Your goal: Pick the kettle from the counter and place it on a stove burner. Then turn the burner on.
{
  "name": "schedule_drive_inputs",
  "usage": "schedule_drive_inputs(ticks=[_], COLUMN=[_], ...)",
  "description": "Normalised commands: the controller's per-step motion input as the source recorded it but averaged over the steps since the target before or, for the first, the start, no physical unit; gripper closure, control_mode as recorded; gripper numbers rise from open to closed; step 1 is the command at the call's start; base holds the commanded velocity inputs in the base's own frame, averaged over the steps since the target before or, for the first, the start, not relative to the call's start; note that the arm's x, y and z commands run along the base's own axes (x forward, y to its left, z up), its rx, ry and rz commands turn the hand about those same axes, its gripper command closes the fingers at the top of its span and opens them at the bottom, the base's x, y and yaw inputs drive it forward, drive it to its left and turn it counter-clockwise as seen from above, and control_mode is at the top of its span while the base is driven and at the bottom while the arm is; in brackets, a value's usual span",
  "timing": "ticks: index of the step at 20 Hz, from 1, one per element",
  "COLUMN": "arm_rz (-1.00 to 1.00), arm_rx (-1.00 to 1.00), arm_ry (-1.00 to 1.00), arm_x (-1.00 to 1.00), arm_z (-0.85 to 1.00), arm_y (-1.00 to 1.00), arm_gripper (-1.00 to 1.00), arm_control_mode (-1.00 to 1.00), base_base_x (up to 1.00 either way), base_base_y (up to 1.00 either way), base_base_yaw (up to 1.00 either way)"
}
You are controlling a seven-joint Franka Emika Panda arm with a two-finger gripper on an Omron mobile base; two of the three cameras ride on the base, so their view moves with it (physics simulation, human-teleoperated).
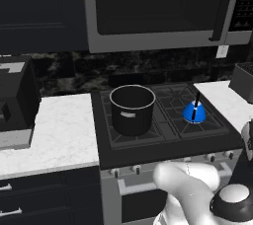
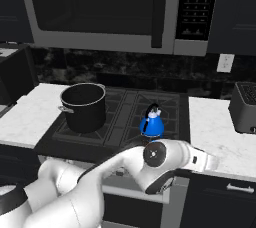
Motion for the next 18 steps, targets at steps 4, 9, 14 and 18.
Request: schedule_drive_inputs(ticks=[4, 9, 14, 18], arm_rz=[0.35, 0.53, 0.66, 0.39], arm_rx=[-0.13, -0.02, 0.03, 0.11], arm_ry=[0.01, -0.14, -0.3, -0.05], arm_x=[-1.0, -0.83, -0.05, 0.03], arm_z=[-1.0, -0.91, -0.06, 0.0], arm_y=[-0.09, 0.06, 0.07, -0.05], arm_gripper=[-1.0, -1.0, -1.0, -1.0], arm_control_mode=[-1.0, -1.0, -1.0, -1.0], base_base_x=[0.0, 0.0, 0.0, 0.0], base_base_y=[0.0, 0.0, 0.0, 0.0], base_base_yaw=[0.0, 0.0, 0.0, 0.0])
